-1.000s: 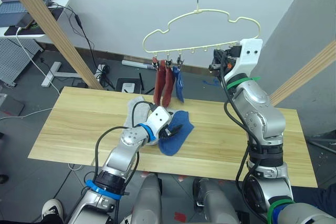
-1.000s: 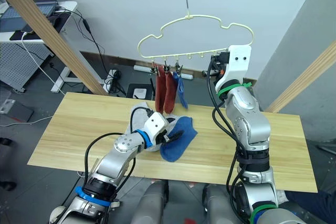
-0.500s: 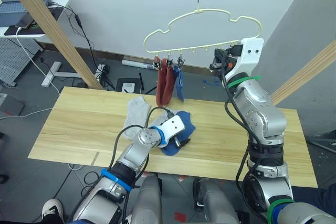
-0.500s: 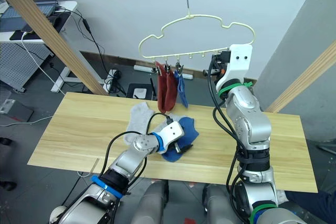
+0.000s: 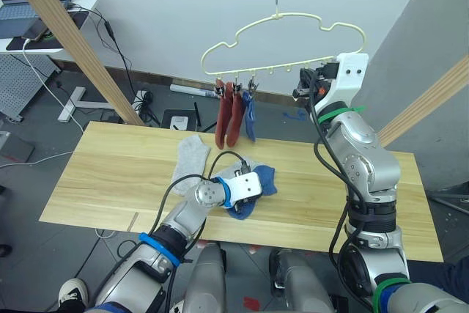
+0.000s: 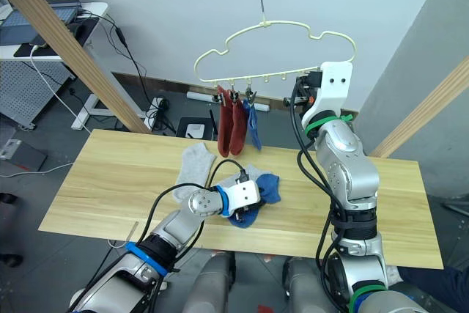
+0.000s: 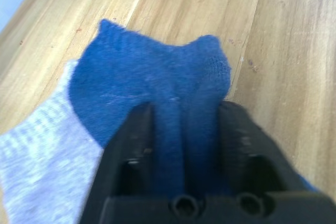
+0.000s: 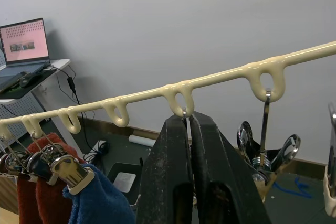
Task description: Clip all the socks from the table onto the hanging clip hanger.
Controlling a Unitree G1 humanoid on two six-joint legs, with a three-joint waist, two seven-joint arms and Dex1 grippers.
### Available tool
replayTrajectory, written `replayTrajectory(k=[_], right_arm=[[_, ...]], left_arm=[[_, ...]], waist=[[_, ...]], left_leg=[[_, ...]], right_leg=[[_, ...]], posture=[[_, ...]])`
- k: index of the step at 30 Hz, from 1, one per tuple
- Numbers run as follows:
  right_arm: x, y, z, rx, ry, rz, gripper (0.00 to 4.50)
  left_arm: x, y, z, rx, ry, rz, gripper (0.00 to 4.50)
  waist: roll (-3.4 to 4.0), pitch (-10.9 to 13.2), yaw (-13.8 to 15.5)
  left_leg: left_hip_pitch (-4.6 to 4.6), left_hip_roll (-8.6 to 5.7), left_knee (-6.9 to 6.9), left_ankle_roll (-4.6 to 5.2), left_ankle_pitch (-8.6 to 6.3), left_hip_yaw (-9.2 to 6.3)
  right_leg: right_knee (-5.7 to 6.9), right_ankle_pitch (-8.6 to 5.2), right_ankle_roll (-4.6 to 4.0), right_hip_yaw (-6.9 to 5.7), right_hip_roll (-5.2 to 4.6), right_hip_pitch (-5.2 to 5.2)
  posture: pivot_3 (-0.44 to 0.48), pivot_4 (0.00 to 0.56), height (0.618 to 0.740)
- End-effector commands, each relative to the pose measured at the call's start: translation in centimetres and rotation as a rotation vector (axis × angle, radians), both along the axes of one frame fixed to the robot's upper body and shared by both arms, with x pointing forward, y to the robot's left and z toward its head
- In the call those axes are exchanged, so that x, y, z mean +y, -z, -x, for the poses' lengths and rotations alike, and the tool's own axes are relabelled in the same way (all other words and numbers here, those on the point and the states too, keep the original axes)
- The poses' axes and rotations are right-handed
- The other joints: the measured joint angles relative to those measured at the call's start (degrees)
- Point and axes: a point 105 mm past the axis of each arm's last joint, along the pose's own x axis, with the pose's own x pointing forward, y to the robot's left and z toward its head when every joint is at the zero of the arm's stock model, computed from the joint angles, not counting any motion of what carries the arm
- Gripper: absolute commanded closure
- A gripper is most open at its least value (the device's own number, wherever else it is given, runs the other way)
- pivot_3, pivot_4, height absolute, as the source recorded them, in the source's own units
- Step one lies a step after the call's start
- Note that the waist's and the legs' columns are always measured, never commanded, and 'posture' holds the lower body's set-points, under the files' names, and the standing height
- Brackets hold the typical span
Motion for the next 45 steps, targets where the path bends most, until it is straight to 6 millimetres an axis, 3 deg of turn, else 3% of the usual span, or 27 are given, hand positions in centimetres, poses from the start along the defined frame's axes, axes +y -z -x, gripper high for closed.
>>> replayTrajectory(k=[1,3,5,8,13,19,23,28,45], right_arm=[[-1.8,1.4,-0.4,0.058,0.062,-0.010,4.50],[-1.8,1.3,-0.4,0.057,0.062,-0.009,4.50],[-1.8,1.3,-0.4,0.057,0.061,-0.009,4.50],[-1.9,1.3,-0.5,0.058,0.059,-0.007,4.50],[-1.9,1.9,-0.8,0.124,0.026,-0.080,4.50],[-2.2,2.6,-1.4,0.329,-0.065,-0.352,4.50],[-1.6,2.7,-1.2,0.473,-0.159,-0.502,4.50],[-0.8,2.4,-0.6,0.578,-0.257,-0.549,4.50],[0.2,2.3,0.4,0.648,-0.300,-0.561,4.50]], left_arm=[[1.3,1.2,0.1,0.009,-0.051,-0.020,4.13],[1.6,0.6,-0.4,-0.020,-0.080,0.002,4.48],[1.8,-0.8,-1.1,-0.050,-0.128,0.094,4.48],[1.7,-4.6,-1.6,-0.081,-0.180,0.338,4.48],[1.9,-8.9,0.2,-0.162,-0.107,0.540,4.48],[1.3,-12.5,2.7,-0.346,0.037,0.553,4.48],[0.6,-13.6,3.2,-0.449,0.096,0.527,4.48],[-0.1,-14.4,2.7,-0.513,0.099,0.529,4.48],[-0.4,-15.7,1.1,-0.585,0.087,0.544,4.48]], waist=[[0.00,0.00,-0.01],[0.00,0.00,-0.01],[0.00,0.00,-0.07],[0.00,0.01,-0.10],[0.00,0.01,0.05],[0.01,0.01,0.05],[0.02,0.00,0.16],[0.02,0.00,0.15],[0.03,0.00,-0.10]], left_leg=[[0.00,0.00,0.00,0.00,0.00,0.00],[0.00,0.00,0.00,0.00,0.00,0.00],[0.00,0.01,0.00,0.00,0.00,0.00],[-0.02,0.02,0.00,0.00,0.00,-0.01],[-0.08,-0.02,-0.02,0.00,0.00,-0.01],[-0.04,0.03,-0.02,0.01,0.01,0.00],[-0.04,0.03,-0.02,0.05,0.03,0.07],[-0.08,-0.01,-0.04,0.08,0.02,0.10],[-0.08,0.01,-0.11,0.10,0.02,0.10]], right_leg=[[0.00,0.00,0.00,0.00,0.00,0.00],[0.00,0.00,0.00,0.00,0.00,0.00],[0.00,0.00,0.00,0.00,0.00,-0.01],[0.02,0.00,0.00,-0.02,0.00,-0.03],[-0.05,0.00,0.00,-0.02,-0.05,-0.02],[0.00,0.00,-0.01,-0.06,-0.05,0.01],[-0.02,0.00,-0.02,-0.07,-0.10,0.03],[-0.07,-0.01,-0.03,-0.05,-0.13,0.02],[-0.11,-0.02,-0.02,-0.05,-0.08,0.00]], posture=[[0.091,0.286,0.740],[0.095,0.287,0.740],[0.097,0.287,0.740],[0.107,0.288,0.740],[0.116,0.289,0.740],[0.124,0.288,0.740],[0.126,0.288,0.740],[0.123,0.291,0.740],[0.113,0.294,0.740]])
